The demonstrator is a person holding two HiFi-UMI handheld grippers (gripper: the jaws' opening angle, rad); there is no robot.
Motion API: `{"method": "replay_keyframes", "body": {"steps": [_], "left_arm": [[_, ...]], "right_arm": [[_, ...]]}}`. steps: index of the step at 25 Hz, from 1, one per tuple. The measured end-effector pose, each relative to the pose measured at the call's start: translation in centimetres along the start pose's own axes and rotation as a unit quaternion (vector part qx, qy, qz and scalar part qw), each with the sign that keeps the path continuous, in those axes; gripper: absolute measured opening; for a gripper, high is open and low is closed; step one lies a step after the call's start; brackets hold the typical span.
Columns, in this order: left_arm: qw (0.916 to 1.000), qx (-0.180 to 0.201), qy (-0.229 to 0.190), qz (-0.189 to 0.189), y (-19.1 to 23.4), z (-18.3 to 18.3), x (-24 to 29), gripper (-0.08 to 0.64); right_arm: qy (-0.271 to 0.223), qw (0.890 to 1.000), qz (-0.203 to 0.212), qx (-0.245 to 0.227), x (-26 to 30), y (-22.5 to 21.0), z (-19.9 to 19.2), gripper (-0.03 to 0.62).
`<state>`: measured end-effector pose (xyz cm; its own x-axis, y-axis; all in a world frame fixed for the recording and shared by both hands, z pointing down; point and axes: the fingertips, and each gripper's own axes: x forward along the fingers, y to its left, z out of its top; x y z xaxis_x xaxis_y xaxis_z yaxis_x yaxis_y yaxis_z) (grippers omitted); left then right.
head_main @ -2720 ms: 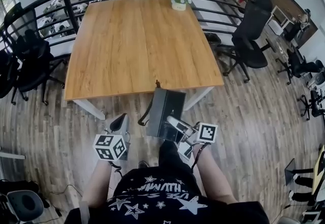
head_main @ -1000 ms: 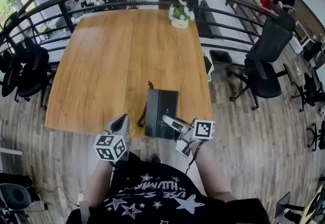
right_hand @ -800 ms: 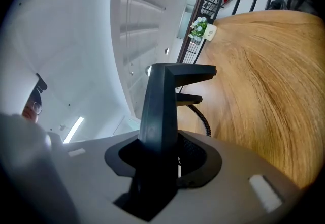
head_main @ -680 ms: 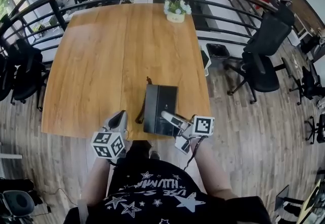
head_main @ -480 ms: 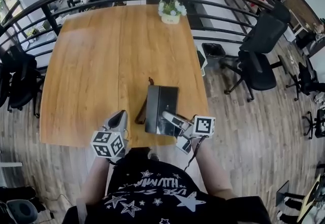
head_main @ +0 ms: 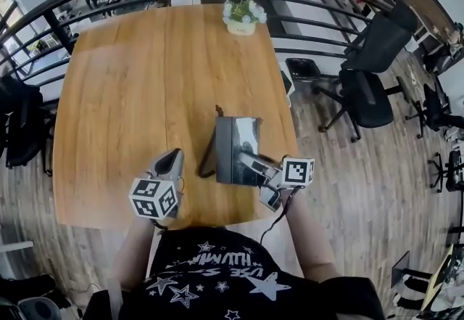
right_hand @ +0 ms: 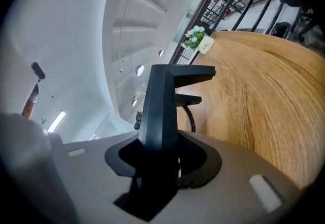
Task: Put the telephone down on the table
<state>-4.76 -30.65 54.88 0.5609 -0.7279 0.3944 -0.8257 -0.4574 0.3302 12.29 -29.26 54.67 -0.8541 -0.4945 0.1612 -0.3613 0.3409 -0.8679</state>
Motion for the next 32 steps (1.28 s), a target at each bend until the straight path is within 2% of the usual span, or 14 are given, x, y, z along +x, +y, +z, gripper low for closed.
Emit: {"method": "replay_keyframes", "body": {"steps": [4, 12, 14, 18, 22, 27, 32], "left_arm": [[1.0, -0.001, 0.005, -0.004, 0.7, 0.4, 1.2, 0.002], [0.9999, -0.002, 0.013, -0.007, 2.2, 1.2, 4.2, 0.002], [0.9999, -0.003, 0.014, -0.008, 2.4, 1.3, 4.9, 0.002], [0.9998, -0.005, 0.016, -0.007, 2.7, 1.2, 5.7, 0.002], [0.9997, -0.01, 0.022, -0.009, 3.1, 0.9, 6.1, 0.002], [0.9995, -0.013, 0.027, -0.008, 3.3, 0.5, 6.6, 0.002], [0.9993, -0.017, 0.032, -0.01, 3.1, 0.0, 7.3, 0.002]], "right_arm": [[0.016, 1.0, -0.02, 0.007, 0.5, -1.8, 1.1, 0.163], [0.025, 0.999, -0.022, -0.001, 2.3, -4.8, 4.3, 0.163], [0.031, 0.999, -0.035, 0.01, 2.3, -5.9, 4.5, 0.163], [0.043, 0.999, -0.027, 0.002, 3.0, -6.7, 5.0, 0.163], [0.047, 0.998, -0.042, 0.013, 3.4, -7.8, 5.2, 0.163], [0.045, 0.999, -0.022, -0.001, 4.0, -7.7, 5.7, 0.163], [0.049, 0.997, -0.059, -0.013, 3.5, -9.0, 5.5, 0.166]]}}
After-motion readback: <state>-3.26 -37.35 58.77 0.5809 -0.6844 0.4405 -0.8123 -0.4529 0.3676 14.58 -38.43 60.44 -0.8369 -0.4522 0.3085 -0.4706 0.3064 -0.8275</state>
